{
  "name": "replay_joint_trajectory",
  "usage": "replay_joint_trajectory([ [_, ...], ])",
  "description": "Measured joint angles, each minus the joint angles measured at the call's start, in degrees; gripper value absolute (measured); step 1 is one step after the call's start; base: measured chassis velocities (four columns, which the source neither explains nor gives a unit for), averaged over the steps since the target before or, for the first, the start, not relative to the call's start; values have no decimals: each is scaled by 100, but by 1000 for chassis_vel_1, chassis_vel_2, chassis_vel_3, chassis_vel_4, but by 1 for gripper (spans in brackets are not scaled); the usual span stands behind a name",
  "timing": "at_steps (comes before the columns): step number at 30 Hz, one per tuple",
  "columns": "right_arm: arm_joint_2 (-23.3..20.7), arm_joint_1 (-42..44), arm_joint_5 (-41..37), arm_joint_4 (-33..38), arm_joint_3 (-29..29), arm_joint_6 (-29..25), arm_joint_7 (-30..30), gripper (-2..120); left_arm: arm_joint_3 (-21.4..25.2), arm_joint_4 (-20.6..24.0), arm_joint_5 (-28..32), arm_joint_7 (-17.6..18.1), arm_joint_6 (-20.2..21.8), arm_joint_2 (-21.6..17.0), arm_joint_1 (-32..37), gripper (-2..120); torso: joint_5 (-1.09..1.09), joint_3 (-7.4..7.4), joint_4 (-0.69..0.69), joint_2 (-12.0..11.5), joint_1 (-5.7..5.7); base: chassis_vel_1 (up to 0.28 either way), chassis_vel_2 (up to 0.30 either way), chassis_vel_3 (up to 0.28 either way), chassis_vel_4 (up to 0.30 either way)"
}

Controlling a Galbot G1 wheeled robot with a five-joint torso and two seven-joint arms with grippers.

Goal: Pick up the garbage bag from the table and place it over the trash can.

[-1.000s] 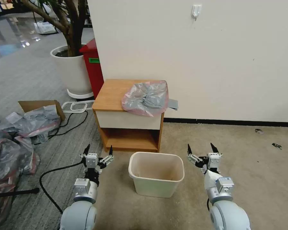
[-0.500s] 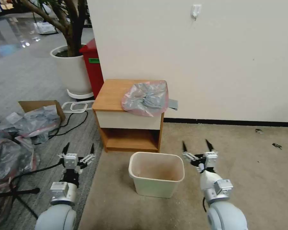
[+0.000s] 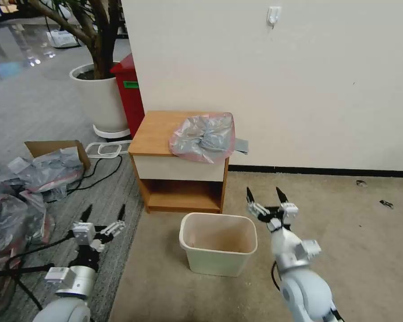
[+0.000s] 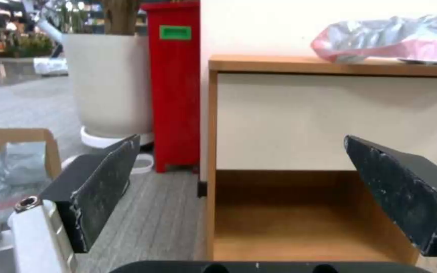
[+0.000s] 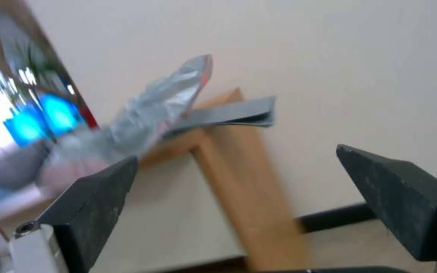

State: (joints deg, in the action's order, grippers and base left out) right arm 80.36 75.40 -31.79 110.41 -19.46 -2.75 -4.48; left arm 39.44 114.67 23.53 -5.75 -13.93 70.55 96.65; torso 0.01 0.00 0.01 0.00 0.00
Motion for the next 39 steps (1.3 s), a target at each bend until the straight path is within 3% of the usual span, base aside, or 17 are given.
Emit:
replay_joint_trajectory([
  [3,120,-776,-1633,-401,205,353,-412,100,-33,-6,-59,0,-73,126,-10,100,-1,0,0,0,0,0,0,0,0],
  [8,334,-1510,-2472,-1071,159,395,-519,100,-43,-13,-153,2,-125,279,39,100,0,0,-1,0,0,0,0,0,0],
  [18,645,-2368,-3214,-2179,-55,126,-423,100,33,-118,-302,3,-221,474,184,100,-1,0,-1,0,0,0,0,0,0],
  [24,802,-2554,-3335,-2455,-55,81,-285,98,-19,-146,-434,3,-236,580,227,100,-1,0,-1,0,0,0,0,0,0],
  [28,953,-2692,-3279,-2589,-42,6,-189,81,-31,-166,-509,18,-256,660,255,100,-1,0,0,0,0,0,0,0,0],
  [31,961,-2708,-3265,-2607,-41,-8,-174,76,-31,-175,-523,18,-279,679,270,100,-1,0,0,0,0,0,0,0,0],
  [32,962,-2721,-3238,-2649,-42,-48,-119,66,-30,-201,-553,19,-354,716,311,100,-1,0,-1,0,0,0,0,0,0],
  [34,963,-2721,-3223,-2659,-43,-62,-96,63,-31,-218,-572,17,-384,742,334,100,-1,0,-1,0,0,0,0,0,0],
  [37,981,-2717,-3180,-2660,-44,-76,-66,47,-60,-272,-624,9,-450,835,367,100,-1,0,-1,0,0,0,0,0,0],
  [39,991,-2717,-3166,-2658,-44,-82,-62,44,-73,-286,-640,8,-460,860,367,100,-1,0,-1,0,0,0,0,0,0],
])
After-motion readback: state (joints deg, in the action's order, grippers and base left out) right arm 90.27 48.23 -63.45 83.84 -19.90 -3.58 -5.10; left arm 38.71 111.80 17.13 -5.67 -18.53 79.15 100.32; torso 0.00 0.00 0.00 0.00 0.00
